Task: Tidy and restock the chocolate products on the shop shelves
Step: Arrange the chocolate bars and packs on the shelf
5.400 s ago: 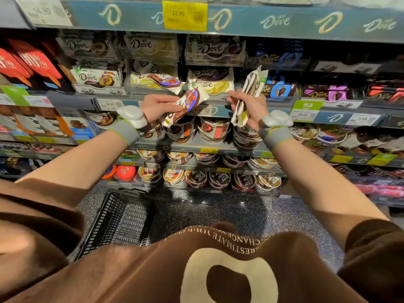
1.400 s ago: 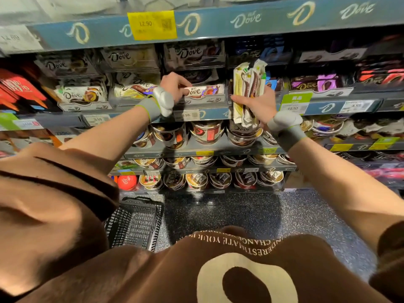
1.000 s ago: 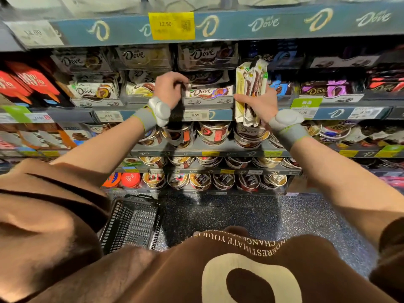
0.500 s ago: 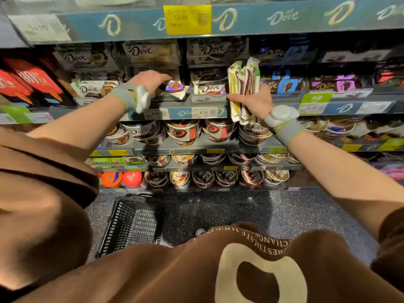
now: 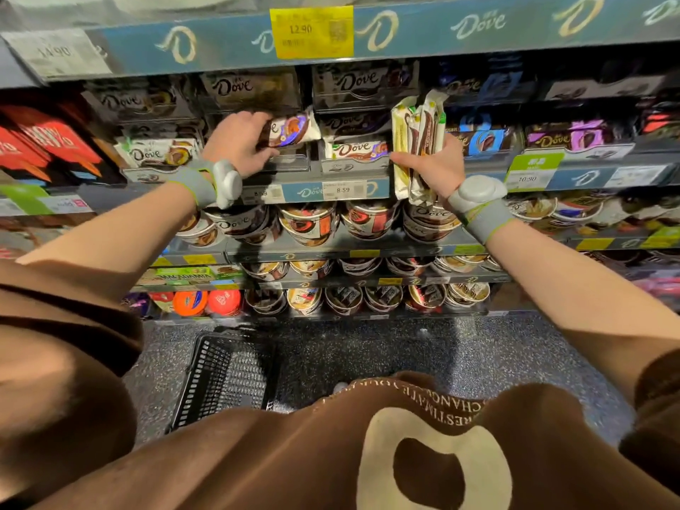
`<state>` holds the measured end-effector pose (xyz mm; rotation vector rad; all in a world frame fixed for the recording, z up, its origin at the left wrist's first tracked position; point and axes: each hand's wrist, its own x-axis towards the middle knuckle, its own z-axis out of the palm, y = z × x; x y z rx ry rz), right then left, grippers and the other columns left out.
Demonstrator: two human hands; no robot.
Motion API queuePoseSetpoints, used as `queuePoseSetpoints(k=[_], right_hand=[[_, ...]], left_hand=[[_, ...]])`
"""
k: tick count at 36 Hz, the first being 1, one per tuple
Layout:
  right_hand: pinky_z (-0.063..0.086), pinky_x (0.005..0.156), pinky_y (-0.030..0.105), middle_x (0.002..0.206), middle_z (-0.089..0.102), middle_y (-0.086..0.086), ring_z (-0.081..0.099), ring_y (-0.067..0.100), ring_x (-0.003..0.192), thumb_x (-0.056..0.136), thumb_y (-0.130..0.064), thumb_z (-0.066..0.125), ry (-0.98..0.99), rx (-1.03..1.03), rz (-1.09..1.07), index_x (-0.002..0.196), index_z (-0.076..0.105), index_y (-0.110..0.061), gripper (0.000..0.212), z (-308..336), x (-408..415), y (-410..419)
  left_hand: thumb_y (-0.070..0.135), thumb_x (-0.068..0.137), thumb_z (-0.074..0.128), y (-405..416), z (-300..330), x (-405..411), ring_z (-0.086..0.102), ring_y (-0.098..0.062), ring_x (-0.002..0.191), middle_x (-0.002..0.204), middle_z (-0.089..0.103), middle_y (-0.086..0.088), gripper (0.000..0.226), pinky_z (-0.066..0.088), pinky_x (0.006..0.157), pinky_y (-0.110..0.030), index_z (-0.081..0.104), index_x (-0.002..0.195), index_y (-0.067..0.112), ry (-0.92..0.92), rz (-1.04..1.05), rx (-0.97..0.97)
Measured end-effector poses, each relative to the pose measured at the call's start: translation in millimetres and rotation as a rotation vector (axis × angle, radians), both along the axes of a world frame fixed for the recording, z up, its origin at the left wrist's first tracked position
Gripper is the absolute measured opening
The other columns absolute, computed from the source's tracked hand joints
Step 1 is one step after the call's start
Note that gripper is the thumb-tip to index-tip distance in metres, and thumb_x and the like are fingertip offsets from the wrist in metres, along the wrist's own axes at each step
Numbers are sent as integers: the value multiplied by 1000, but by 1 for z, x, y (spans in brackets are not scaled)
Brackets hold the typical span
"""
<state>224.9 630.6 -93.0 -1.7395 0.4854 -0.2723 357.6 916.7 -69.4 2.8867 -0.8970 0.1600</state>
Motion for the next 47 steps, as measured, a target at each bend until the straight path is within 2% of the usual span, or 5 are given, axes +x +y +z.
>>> queuePoseSetpoints(k=[13, 23, 35, 41, 47], right_hand=[[55, 88, 30, 105, 70, 2, 67, 12, 96, 44, -47, 89, -10, -20, -22, 114, 61, -8, 85, -5, -10, -47], [49, 67, 7, 95, 68, 0, 63, 0, 81, 69, -17, 84, -3, -31, -27, 109, 62, -4, 48, -1, -20, -62], [53, 91, 31, 110, 68, 5, 65, 15, 102, 50, -47, 86, 21, -101, 30, 119, 59, -5, 86, -6, -16, -59], [50, 71, 6, 105, 67, 1, 64, 4, 89, 66, -24, 86, 41, -88, 42, 117, 58, -4, 61, -3, -19, -58], [52, 82, 15, 110, 67, 1, 64, 9, 97, 61, -33, 87, 36, -86, 34, 121, 56, -5, 73, -3, -18, -57]], left_hand=[[31, 74, 78, -93, 3, -18, 59, -36, 107, 110, 66, -22, 60, 44, 89, -38, 58, 126, 8, 147, -131, -163], [1, 87, 57, -119, -12, -21, 59, -35, 110, 115, 66, -20, 33, 41, 92, -34, 64, 119, 3, 149, -160, -161], [13, 80, 64, -139, 0, -28, 61, -32, 104, 113, 67, -14, 41, 48, 89, -34, 62, 120, 9, 284, -63, -77], [16, 83, 68, -146, -2, -23, 56, -35, 111, 122, 61, -17, 47, 46, 93, -40, 55, 128, 11, 232, -41, 40], [4, 83, 66, -150, -4, -21, 58, -42, 107, 120, 61, -22, 47, 49, 91, -45, 55, 128, 12, 139, -49, 126]])
